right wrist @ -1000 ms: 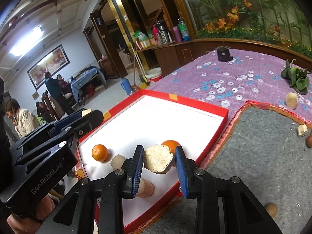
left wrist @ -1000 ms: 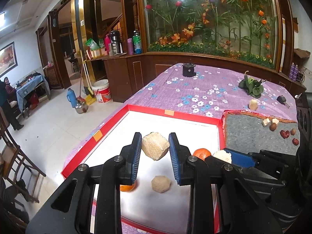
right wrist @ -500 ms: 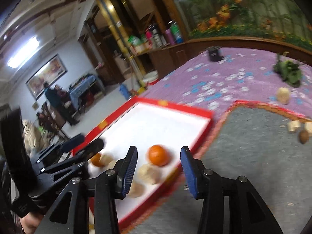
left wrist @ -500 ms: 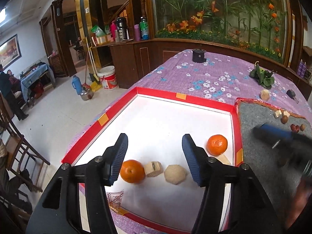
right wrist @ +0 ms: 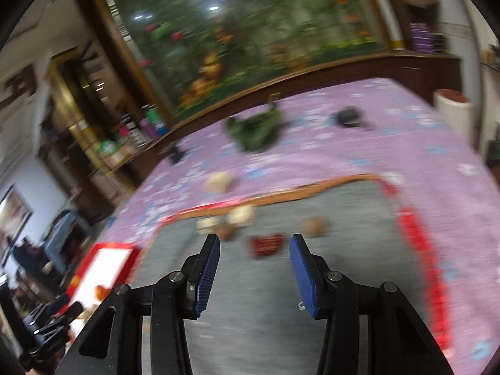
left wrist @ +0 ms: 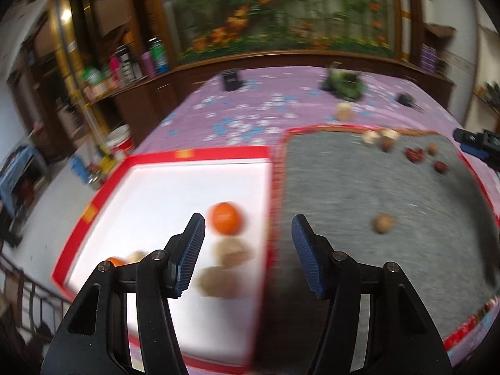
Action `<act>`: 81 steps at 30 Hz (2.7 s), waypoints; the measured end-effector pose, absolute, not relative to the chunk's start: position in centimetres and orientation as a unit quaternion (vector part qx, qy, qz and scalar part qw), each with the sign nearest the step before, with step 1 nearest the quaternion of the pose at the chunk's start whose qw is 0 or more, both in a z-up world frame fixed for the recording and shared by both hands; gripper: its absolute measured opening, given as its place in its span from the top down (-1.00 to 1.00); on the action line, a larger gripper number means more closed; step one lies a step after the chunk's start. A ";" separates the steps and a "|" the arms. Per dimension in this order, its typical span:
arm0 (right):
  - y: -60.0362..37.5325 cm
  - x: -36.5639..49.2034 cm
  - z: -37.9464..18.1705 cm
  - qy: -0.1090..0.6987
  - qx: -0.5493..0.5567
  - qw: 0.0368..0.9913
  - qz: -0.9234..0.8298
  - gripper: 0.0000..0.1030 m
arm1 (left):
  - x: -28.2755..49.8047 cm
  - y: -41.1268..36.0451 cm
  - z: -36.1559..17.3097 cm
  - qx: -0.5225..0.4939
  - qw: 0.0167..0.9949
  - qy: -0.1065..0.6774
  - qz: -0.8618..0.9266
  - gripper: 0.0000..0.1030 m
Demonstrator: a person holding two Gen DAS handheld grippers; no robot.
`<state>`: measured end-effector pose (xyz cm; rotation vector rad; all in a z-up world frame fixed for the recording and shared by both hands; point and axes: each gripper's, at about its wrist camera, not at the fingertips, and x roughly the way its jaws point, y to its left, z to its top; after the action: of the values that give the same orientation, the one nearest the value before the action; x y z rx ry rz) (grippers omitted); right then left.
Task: Organize fruits
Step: 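Grasp a red jujube with the right tool while the left grasps a brown nut, then carry the jujube and nut into the white box and open both tools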
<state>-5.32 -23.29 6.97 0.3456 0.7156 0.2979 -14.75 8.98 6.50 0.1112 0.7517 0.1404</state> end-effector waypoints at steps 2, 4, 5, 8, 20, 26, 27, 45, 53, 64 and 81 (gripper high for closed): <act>-25.4 -5.0 6.7 0.359 0.172 0.909 0.126 0.12 | -14.2 7.0 6.2 0.068 0.924 0.374 0.040 -0.13; -26.7 -4.6 6.1 0.373 0.177 0.904 0.111 0.12 | -13.7 5.4 5.9 0.076 0.921 0.383 0.014 -0.13; -27.0 -4.5 5.9 0.378 0.176 0.902 0.112 0.12 | -13.5 4.7 5.7 0.081 0.918 0.388 0.005 -0.13; -26.2 -3.7 5.4 0.399 0.142 0.898 0.117 0.12 | -13.1 3.4 5.3 0.092 0.913 0.398 -0.010 -0.13; -20.9 -1.3 2.0 0.434 -0.009 0.896 0.094 0.62 | -12.4 2.7 4.9 0.096 0.901 0.423 -0.017 -0.13; -23.7 -1.7 2.8 0.432 0.064 0.894 0.103 0.62 | -11.5 1.3 4.6 0.085 0.894 0.438 -0.044 -0.13; -24.2 -1.8 3.0 0.428 0.083 0.893 0.110 0.62 | -11.2 0.9 4.5 0.085 0.893 0.440 -0.047 -0.13; -22.4 -2.2 2.9 0.428 0.079 0.890 0.133 0.62 | -9.1 1.2 1.9 0.039 0.891 0.449 -0.060 0.56; -21.4 -3.3 4.5 0.378 0.095 0.901 0.189 0.62 | -12.6 3.5 6.1 0.034 0.922 0.384 -0.031 0.56; -5.8 -6.7 7.0 0.392 0.079 0.844 0.358 0.63 | -16.5 12.0 9.6 -0.004 0.945 0.319 0.070 0.56; 9.8 -10.5 4.6 0.421 0.014 0.791 0.443 0.63 | -17.4 21.4 5.8 -0.042 0.925 0.334 0.174 0.56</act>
<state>-10.48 9.80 4.59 0.0300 0.9051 0.9543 -17.41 21.43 5.80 -0.0855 0.6849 0.3569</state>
